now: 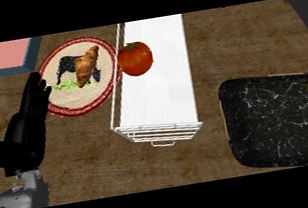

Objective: Pick the tomato from the tray and place it in the tiered shelf

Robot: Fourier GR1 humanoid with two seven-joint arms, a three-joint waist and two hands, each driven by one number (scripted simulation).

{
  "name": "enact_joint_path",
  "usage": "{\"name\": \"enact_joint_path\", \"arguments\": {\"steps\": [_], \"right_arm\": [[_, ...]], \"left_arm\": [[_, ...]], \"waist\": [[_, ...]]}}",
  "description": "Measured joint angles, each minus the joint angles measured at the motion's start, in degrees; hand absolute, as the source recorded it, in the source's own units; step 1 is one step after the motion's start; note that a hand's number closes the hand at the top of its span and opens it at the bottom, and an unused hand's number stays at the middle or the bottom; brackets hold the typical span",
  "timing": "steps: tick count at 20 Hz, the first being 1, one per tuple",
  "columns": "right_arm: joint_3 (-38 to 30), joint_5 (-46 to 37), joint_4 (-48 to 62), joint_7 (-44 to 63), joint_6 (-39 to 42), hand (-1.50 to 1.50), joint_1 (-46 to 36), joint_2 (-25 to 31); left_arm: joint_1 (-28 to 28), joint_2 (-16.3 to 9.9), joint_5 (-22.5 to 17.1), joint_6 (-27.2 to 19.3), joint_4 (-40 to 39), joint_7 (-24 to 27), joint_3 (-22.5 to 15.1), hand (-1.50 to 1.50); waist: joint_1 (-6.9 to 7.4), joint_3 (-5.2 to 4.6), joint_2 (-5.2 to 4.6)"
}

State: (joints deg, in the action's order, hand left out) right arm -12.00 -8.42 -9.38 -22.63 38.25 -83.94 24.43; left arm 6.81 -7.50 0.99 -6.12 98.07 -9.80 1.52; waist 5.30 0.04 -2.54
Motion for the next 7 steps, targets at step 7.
{"name": "enact_joint_path", "arguments": {"steps": [7], "right_arm": [[-0.2, 0.0, 0.0, 0.9, 2.8, -1.50, 0.7, 4.3]], "left_arm": [[1.9, 0.7, 0.5, -0.2, -2.0, 0.9, -0.6, 0.00]], "waist": [[0.88, 0.07, -0.71]]}}
